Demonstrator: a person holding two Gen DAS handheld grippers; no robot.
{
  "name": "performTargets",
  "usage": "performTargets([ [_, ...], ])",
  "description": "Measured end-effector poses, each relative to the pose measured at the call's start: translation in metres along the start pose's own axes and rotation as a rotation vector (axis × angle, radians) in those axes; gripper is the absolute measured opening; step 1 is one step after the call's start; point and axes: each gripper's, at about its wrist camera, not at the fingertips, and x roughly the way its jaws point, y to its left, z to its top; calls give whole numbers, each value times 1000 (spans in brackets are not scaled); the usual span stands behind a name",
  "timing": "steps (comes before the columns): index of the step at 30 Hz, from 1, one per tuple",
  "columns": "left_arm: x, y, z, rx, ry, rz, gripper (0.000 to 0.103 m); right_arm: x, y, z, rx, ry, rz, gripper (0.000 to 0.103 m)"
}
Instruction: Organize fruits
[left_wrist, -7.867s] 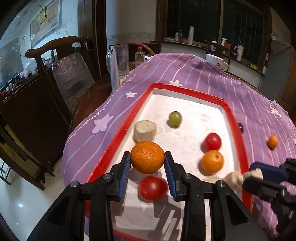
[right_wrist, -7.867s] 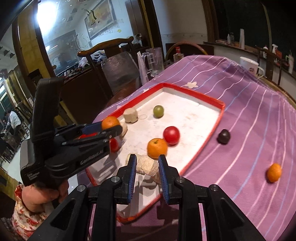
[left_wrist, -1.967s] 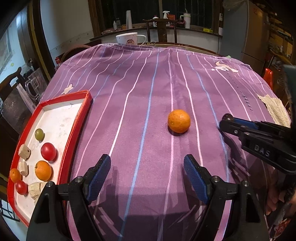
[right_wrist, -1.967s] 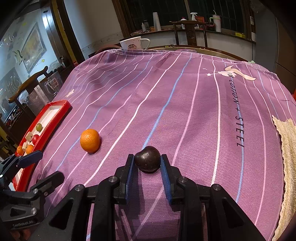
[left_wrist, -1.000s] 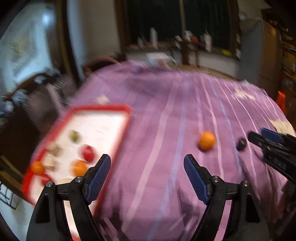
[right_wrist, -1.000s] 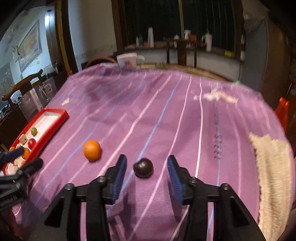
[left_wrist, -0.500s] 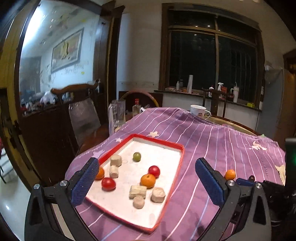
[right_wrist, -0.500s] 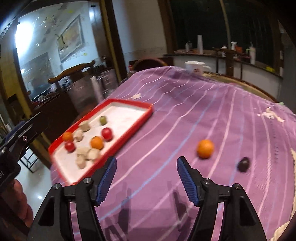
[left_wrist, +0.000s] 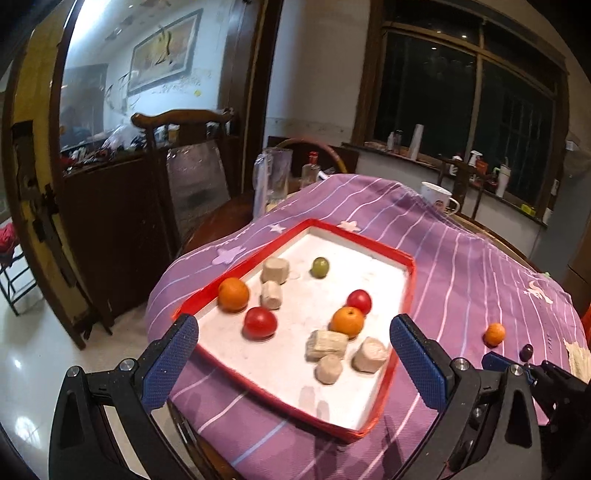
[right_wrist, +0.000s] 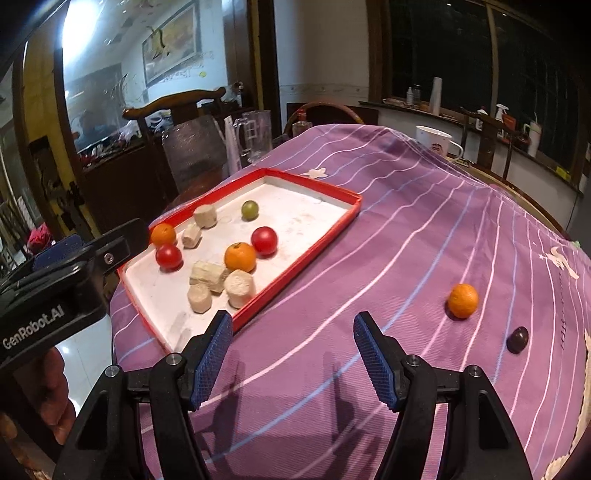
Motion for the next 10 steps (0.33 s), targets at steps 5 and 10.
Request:
performTargets([
  [5,3,6,-2,-21,30,17,103,8,15,-2,-62,23,16,73],
  [10,2,2,-2,-9,39,35,103,8,14,-4,-54,23,23,73],
])
